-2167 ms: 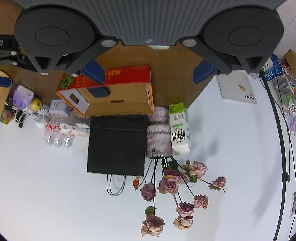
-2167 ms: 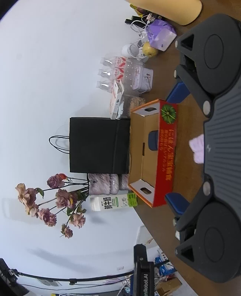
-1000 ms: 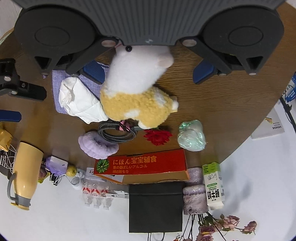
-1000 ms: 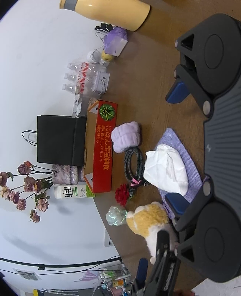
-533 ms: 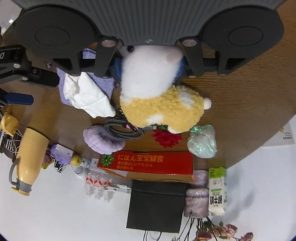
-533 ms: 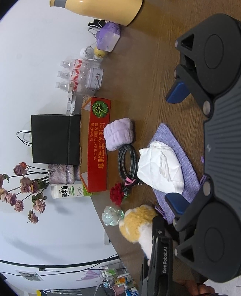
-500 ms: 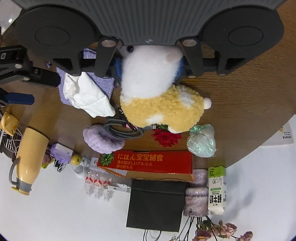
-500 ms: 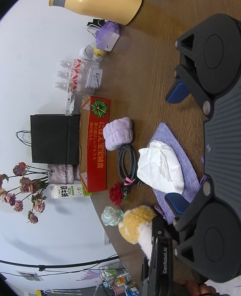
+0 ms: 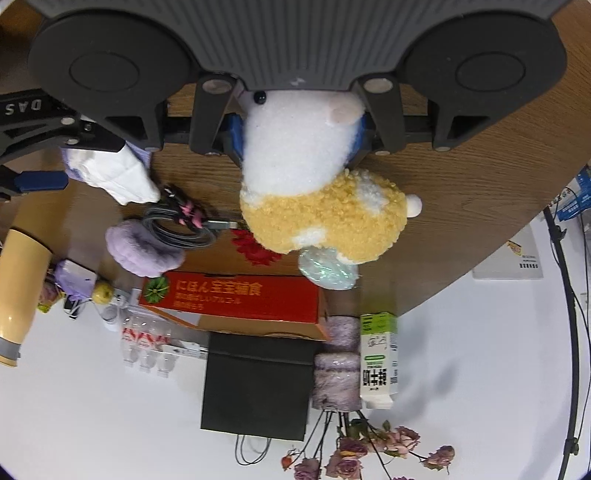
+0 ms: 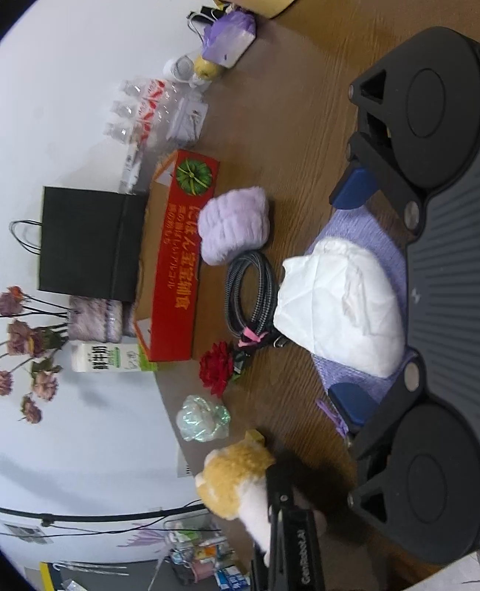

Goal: Organize objects

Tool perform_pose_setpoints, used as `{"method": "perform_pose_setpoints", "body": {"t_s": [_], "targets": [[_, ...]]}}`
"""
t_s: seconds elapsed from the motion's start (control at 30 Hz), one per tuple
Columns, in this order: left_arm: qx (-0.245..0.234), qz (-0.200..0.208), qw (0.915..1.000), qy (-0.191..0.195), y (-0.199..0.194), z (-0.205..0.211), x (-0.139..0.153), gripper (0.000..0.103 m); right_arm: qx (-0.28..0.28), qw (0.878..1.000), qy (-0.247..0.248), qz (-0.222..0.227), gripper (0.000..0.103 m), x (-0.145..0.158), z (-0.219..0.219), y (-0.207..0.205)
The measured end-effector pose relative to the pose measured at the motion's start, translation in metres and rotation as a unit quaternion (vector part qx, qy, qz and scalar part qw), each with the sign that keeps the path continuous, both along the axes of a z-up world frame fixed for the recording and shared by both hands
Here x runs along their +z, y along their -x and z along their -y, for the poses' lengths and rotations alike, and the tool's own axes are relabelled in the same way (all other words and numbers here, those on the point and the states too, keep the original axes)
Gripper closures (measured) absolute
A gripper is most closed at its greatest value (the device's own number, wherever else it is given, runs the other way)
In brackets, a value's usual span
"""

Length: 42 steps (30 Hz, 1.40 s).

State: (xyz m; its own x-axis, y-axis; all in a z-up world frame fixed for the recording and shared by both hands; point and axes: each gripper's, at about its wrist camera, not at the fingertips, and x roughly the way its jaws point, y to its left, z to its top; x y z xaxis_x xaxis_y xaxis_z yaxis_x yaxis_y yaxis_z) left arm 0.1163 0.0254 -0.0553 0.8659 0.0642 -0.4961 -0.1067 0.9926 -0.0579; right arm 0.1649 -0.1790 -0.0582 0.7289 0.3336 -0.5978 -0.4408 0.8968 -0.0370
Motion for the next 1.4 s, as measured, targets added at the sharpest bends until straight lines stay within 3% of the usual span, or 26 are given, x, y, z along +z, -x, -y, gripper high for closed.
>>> {"method": "perform_pose_setpoints", "body": {"t_s": [0.17, 0.27, 0.33, 0.67, 0.73, 0.83, 1.4], "targets": [[0.0, 0.001, 1.0, 0.005, -0.004, -0.004, -0.002, 0.051, 0.0, 1.0, -0.011, -0.016, 0.013, -0.007, -0.003, -0.007], [-0.002, -0.003, 1.0, 0.008, -0.007, -0.005, -0.003, 0.051, 0.003, 1.0, -0.022, -0.012, 0.021, -0.008, -0.001, -0.005], [-0.002, -0.003, 0.9999, 0.011, -0.006, -0.006, -0.003, 0.051, 0.004, 1.0, -0.026, -0.006, 0.032, -0.008, -0.001, -0.003], [-0.002, -0.002, 0.9999, 0.015, -0.004, -0.006, -0.004, 0.051, 0.007, 1.0, -0.02, 0.015, 0.047, -0.006, 0.0, 0.005], [-0.001, -0.003, 0.9999, 0.015, -0.004, -0.006, -0.004, 0.051, 0.006, 1.0, -0.025, 0.016, 0.057, -0.006, 0.001, 0.006], [0.001, -0.003, 0.9999, 0.016, -0.005, -0.006, -0.004, 0.051, 0.007, 0.999, -0.035, 0.017, 0.063, -0.006, 0.004, 0.01], [0.001, 0.027, 0.9996, 0.004, 0.007, 0.008, 0.015, 0.051, -0.009, 0.996, -0.063, 0.061, 0.064, 0.021, 0.021, 0.022]]}}
